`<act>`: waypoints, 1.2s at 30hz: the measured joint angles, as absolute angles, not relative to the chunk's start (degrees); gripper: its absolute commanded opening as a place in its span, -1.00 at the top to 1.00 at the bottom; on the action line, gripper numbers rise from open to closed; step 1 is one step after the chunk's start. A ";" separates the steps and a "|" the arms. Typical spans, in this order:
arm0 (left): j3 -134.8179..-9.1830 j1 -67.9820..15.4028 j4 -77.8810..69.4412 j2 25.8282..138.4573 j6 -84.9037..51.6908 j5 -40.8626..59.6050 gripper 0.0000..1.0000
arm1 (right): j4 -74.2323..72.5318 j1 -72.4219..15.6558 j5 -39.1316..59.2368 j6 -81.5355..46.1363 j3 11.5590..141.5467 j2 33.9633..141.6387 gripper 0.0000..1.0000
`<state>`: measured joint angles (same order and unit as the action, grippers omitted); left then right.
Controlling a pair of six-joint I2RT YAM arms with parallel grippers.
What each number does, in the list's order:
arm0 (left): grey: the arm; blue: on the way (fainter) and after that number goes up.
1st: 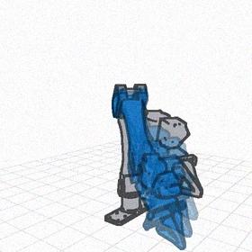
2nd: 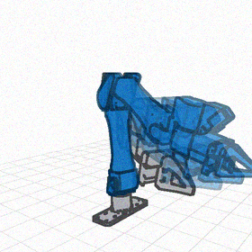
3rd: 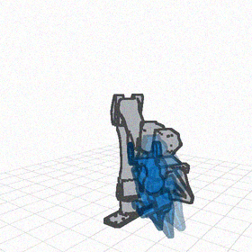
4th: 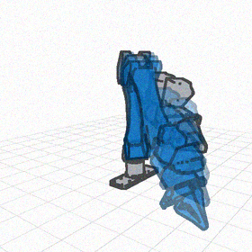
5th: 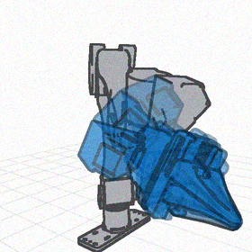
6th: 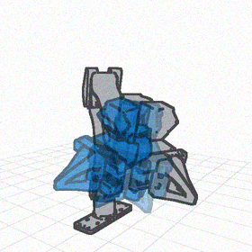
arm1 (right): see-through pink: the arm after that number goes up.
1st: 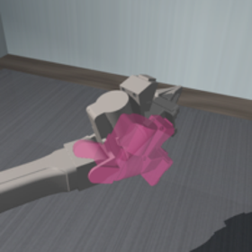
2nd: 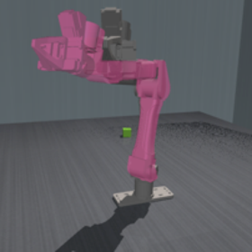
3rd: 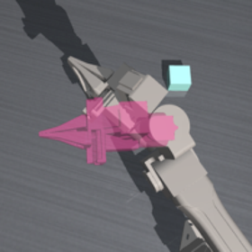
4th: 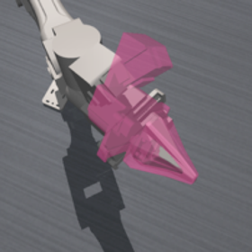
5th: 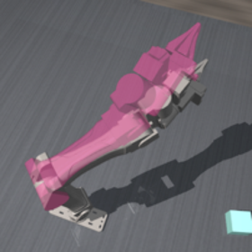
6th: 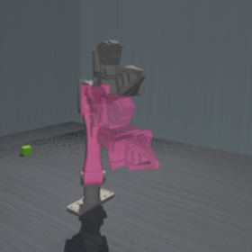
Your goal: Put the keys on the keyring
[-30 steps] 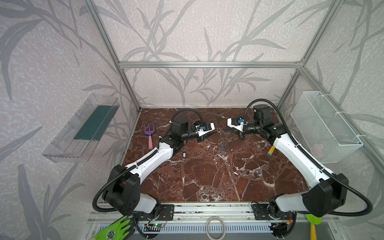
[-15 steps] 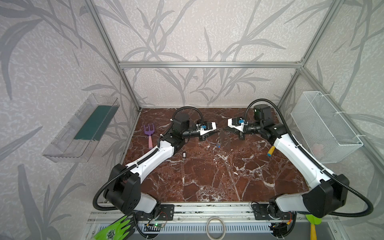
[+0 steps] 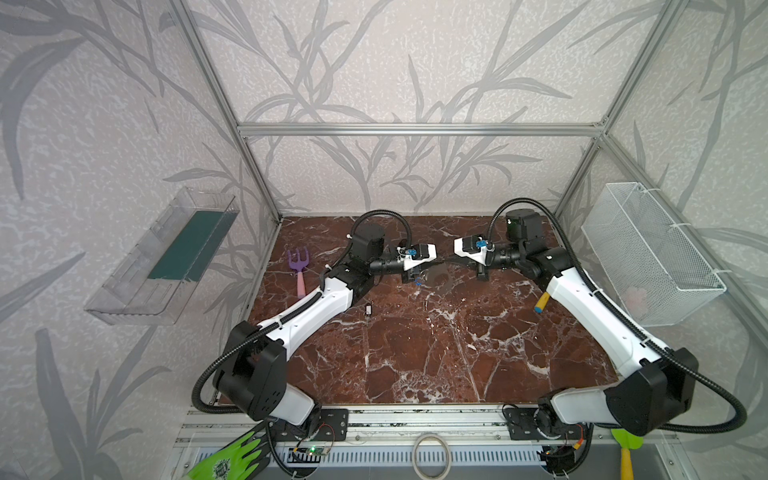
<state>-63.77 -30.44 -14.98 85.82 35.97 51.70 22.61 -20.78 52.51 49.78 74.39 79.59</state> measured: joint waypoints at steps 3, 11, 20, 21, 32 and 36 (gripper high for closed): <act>-63.96 -30.61 -15.35 86.26 35.40 51.88 0.81 | 22.57 -20.80 52.40 49.74 74.39 79.70 1.00; -63.88 -30.70 -17.87 87.13 32.73 52.58 1.00 | 19.03 -20.67 49.80 48.21 73.54 79.35 0.32; -60.62 -31.35 -23.97 86.83 35.38 50.83 1.00 | 8.71 -15.55 48.51 42.37 62.70 72.58 0.19; -60.23 -31.35 -24.58 86.72 36.05 50.46 1.00 | 8.78 -15.31 48.49 42.41 62.70 72.53 0.21; -58.98 -31.29 -29.19 86.54 41.89 48.23 1.00 | 8.60 -15.62 49.67 41.67 62.41 71.99 0.40; -58.98 -31.42 -28.86 86.46 44.51 47.92 1.00 | 8.23 -16.69 50.33 41.58 63.00 72.69 0.43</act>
